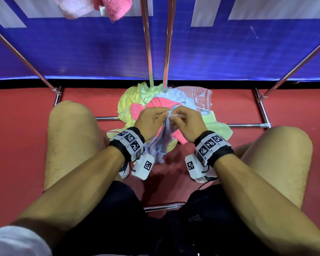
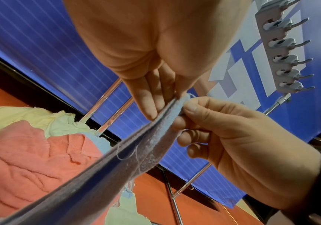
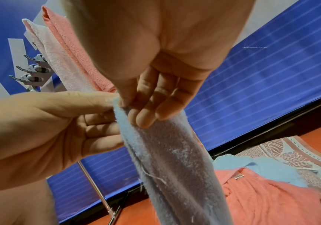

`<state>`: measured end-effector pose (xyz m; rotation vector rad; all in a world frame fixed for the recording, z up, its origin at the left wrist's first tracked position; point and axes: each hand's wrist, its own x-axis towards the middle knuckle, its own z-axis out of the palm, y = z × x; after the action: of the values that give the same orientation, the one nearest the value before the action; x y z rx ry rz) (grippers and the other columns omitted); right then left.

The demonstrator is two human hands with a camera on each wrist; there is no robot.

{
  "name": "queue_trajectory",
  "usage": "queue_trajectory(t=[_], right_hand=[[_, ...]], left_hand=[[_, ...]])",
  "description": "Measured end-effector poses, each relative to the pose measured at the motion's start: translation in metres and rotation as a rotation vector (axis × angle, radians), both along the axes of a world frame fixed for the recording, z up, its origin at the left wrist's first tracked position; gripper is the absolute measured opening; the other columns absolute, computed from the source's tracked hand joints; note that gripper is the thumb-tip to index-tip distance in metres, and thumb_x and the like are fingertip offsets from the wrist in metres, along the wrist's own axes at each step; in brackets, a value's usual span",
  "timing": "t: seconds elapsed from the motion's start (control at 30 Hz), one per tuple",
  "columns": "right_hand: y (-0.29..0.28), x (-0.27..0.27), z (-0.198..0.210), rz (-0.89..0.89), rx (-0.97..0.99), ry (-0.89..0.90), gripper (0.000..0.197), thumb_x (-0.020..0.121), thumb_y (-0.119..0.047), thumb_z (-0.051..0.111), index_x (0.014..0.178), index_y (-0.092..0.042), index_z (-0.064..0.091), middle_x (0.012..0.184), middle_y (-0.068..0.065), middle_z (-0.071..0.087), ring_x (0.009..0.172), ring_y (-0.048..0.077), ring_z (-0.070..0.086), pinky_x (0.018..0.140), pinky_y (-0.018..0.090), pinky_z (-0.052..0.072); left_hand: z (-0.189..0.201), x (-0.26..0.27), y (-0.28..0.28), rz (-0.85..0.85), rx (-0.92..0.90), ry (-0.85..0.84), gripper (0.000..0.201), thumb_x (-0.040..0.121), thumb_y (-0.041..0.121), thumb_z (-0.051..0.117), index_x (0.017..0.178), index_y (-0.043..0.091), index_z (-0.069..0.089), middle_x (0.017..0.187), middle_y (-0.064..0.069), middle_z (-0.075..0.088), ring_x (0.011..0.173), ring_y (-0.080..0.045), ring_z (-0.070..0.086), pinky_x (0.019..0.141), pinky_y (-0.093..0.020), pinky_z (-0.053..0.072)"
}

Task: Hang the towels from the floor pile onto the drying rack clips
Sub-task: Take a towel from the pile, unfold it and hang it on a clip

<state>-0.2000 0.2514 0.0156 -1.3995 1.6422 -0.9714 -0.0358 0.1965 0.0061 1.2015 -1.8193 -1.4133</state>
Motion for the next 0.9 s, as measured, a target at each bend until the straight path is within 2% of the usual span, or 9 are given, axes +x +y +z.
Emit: queue_trajectory(t=[0.23,0.3,0.37,0.43,0.53,0.67,0.73,0.83,0.9], right_hand=[[-0.003,0.0,-0.001,0.004,-0.039,0.0,0.022,0.09,-0.02,0.06,0.077,-0.036,0.056,0.062,-0.005,0.067,0.063,0.018,0.068,0.07,0.046,0.058],[-0.003,-0.001,-0.002,-0.003,-0.033,-0.002,0.022,0.09,-0.019,0.06,0.076,-0.036,0.056,0.061,-0.006,0.067,0.063,0.018,0.068,0.07,0.046,0.058],[-0.003,-0.001,-0.002,-0.012,-0.03,-0.005,0.019,0.089,-0.022,0.062,0.076,-0.034,0.056,0.061,-0.004,0.068,0.062,0.019,0.067,0.07,0.046,0.057],[-0.004,-0.002,-0.002,-0.014,-0.032,-0.001,0.016,0.089,-0.025,0.063,0.077,-0.034,0.056,0.062,-0.001,0.069,0.062,0.02,0.068,0.07,0.046,0.057],[-0.004,-0.003,-0.002,0.006,-0.034,0.036,0.016,0.089,-0.027,0.065,0.077,-0.034,0.056,0.062,0.0,0.07,0.063,0.017,0.068,0.069,0.042,0.058],[-0.006,-0.005,0.0,0.003,-0.087,0.172,0.011,0.088,-0.03,0.067,0.083,-0.023,0.06,0.059,0.001,0.057,0.057,0.015,0.052,0.058,0.031,0.045],[-0.009,-0.009,-0.002,-0.025,-0.128,0.198,0.007,0.081,-0.029,0.066,0.083,-0.023,0.062,0.074,-0.001,0.051,0.07,0.014,0.049,0.066,0.026,0.039],[-0.015,-0.019,-0.006,0.032,-0.055,0.264,0.006,0.077,-0.023,0.068,0.082,-0.023,0.065,0.118,0.006,0.047,0.115,0.023,0.045,0.098,0.029,0.036],[-0.016,-0.023,-0.007,0.101,-0.021,0.322,0.008,0.077,-0.024,0.069,0.085,-0.022,0.069,0.123,0.007,0.053,0.119,0.025,0.046,0.103,0.036,0.038]], left_hand=[[-0.001,0.001,-0.003,-0.026,0.005,-0.022,0.028,0.088,0.036,0.054,0.112,0.043,0.065,0.101,0.002,0.077,0.1,-0.023,0.072,0.091,-0.049,0.057],[-0.004,0.002,-0.005,-0.035,0.014,-0.041,0.032,0.088,0.033,0.056,0.117,0.037,0.068,0.085,0.007,0.076,0.083,-0.017,0.071,0.085,-0.045,0.059],[-0.002,0.001,-0.004,-0.039,0.011,-0.046,0.035,0.088,0.02,0.063,0.121,0.024,0.071,0.066,0.009,0.065,0.064,-0.008,0.054,0.074,-0.03,0.054],[0.001,0.001,-0.002,-0.04,0.03,-0.007,0.04,0.084,0.018,0.07,0.124,0.015,0.069,0.078,0.0,0.073,0.072,-0.006,0.062,0.078,-0.027,0.053],[0.005,0.005,-0.004,0.002,0.065,0.035,0.042,0.082,0.023,0.079,0.12,0.006,0.07,0.105,-0.009,0.075,0.099,-0.015,0.071,0.093,-0.042,0.057],[0.016,0.005,-0.006,-0.039,0.071,0.101,0.027,0.088,0.009,0.073,0.113,-0.003,0.071,0.099,-0.011,0.076,0.089,-0.016,0.073,0.087,-0.043,0.059],[0.018,0.004,-0.009,-0.001,0.095,0.125,0.029,0.09,0.002,0.067,0.118,-0.006,0.066,0.101,-0.013,0.073,0.089,-0.016,0.07,0.089,-0.043,0.058],[0.019,0.006,-0.015,0.005,0.084,0.137,0.029,0.092,0.008,0.063,0.119,-0.003,0.066,0.101,-0.008,0.071,0.09,-0.013,0.064,0.089,-0.038,0.052],[0.022,0.008,-0.016,-0.005,0.062,0.134,0.027,0.091,0.015,0.062,0.115,0.004,0.068,0.099,-0.002,0.071,0.089,-0.009,0.063,0.088,-0.032,0.05]])
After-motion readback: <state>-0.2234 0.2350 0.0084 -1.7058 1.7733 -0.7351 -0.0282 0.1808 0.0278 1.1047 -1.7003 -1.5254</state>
